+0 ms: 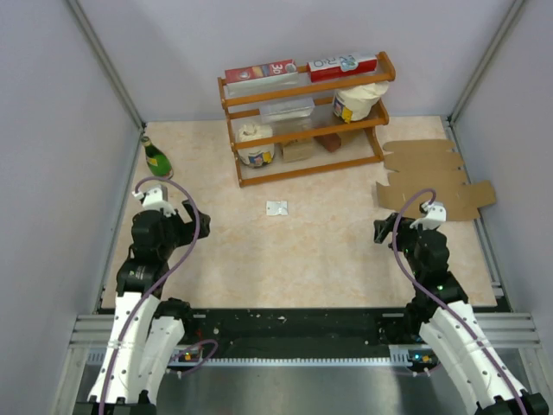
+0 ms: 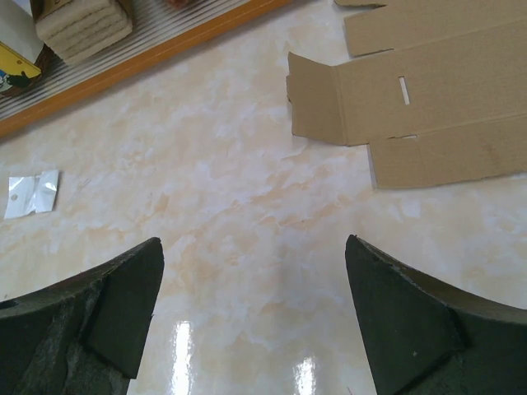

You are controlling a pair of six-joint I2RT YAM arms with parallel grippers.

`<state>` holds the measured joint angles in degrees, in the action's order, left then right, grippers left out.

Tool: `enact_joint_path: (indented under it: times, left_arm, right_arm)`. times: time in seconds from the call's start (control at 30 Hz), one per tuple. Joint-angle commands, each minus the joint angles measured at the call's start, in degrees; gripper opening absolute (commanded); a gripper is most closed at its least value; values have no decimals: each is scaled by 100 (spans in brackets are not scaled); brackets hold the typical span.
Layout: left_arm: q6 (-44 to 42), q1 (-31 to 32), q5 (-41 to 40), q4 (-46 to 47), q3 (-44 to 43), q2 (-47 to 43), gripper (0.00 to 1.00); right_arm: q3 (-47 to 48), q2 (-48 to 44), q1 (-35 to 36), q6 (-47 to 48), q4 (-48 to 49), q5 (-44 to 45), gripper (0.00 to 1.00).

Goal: Fold the paper box

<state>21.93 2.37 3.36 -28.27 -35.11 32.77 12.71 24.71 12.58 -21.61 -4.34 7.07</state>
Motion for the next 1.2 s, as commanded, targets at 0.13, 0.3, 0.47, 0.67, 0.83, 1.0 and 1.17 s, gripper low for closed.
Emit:
enact_joint_path:
  times: [0.13,0.3,0.47,0.67,0.83,1.0,1.17]
  left_arm:
    - [4,0,-36,191,31,-228,99]
    - [4,0,7,147,-4,-78,99]
    - [-22,0,121,147,-22,9,99]
    - [-31,0,262,190,4,-17,99]
    - [-66,0,499,243,-4,115,99]
    - [-66,0,640,252,4,168,99]
    - [-58,9,693,243,4,107,98]
  right_arm:
    - [301,296,-27,-89,39,84,91]
    - [1039,1166,-27,-212,-487,145,91]
    - [1856,2177,-36,-116,-1042,444,92]
    - [2894,3380,-27,68,-1420,611,92]
    - [3597,4269,-19,586,-1473,928,92]
    - [4160,5314,174,1070,-1342,1146,92]
    - [4573,6167,447,1255,-1061,1604,87]
